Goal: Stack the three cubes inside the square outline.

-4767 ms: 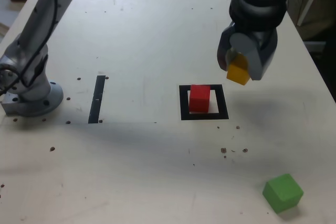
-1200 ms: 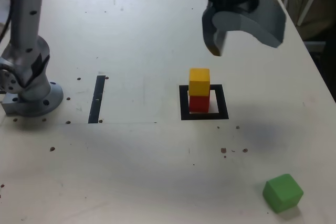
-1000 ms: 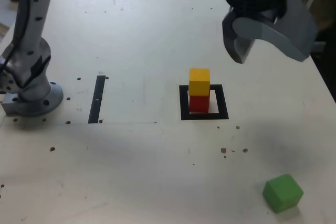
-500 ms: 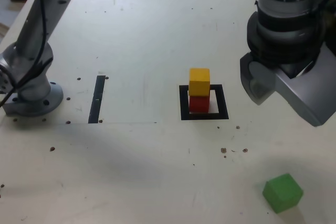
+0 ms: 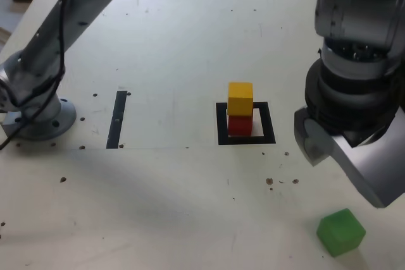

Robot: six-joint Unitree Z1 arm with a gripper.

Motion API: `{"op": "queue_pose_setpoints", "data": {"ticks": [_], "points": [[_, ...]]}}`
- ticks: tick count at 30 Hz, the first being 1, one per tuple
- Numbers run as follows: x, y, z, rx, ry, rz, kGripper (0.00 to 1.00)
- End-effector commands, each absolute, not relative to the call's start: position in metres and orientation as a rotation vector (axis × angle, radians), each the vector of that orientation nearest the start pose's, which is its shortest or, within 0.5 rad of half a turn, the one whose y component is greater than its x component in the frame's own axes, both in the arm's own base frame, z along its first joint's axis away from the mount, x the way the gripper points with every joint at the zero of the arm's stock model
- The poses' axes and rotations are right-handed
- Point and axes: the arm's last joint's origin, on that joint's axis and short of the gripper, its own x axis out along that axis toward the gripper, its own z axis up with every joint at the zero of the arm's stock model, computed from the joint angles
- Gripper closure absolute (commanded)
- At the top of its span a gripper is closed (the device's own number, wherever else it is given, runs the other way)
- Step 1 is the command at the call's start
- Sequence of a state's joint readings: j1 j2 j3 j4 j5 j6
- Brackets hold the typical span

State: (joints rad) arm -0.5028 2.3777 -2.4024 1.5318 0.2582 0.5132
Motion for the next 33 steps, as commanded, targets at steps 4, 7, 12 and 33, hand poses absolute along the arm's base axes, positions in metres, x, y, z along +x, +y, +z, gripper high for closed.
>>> {"op": "queue_pose_setpoints", "data": {"ticks": [4, 7, 12, 33], "points": [[0.430, -0.226, 0.272, 0.981, 1.378, -0.590, 0.03], [0.435, -0.231, 0.261, 0.975, 1.387, -0.605, 0.04], [0.440, -0.235, 0.248, 0.968, 1.403, -0.622, 0.06], [0.452, -0.249, 0.215, 0.945, 1.424, -0.666, 0.24]]}}
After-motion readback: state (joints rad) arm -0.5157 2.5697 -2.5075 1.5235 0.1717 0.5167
